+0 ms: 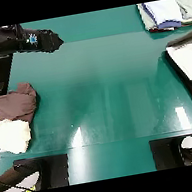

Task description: Fold the shirts.

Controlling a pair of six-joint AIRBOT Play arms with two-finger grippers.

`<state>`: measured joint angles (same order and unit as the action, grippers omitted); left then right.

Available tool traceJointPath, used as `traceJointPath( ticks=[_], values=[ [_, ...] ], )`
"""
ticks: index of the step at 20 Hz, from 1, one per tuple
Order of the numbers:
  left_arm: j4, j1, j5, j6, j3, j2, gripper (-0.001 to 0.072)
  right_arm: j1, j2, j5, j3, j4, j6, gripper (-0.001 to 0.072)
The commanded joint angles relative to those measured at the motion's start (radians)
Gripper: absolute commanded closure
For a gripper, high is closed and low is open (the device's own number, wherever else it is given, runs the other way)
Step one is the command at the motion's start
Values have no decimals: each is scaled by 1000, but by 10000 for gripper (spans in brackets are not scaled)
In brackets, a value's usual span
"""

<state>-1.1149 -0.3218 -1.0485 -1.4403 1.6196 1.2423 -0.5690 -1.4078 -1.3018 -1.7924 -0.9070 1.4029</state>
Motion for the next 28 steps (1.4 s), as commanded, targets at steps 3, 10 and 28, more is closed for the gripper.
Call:
traceJointPath(
  ticks=[3, 10, 28],
  values=[
    [0, -1, -3, 1, 0, 0, 684, -104, 85, -74, 165, -188, -6, 696],
    [0, -1, 0, 1, 0, 0, 684, -220, 100, -98, 320, -330, -5, 52],
    [2, 0, 20, 1, 0, 0, 683, 650, 100, -109, 134, -11, -47, 695]
  ],
)
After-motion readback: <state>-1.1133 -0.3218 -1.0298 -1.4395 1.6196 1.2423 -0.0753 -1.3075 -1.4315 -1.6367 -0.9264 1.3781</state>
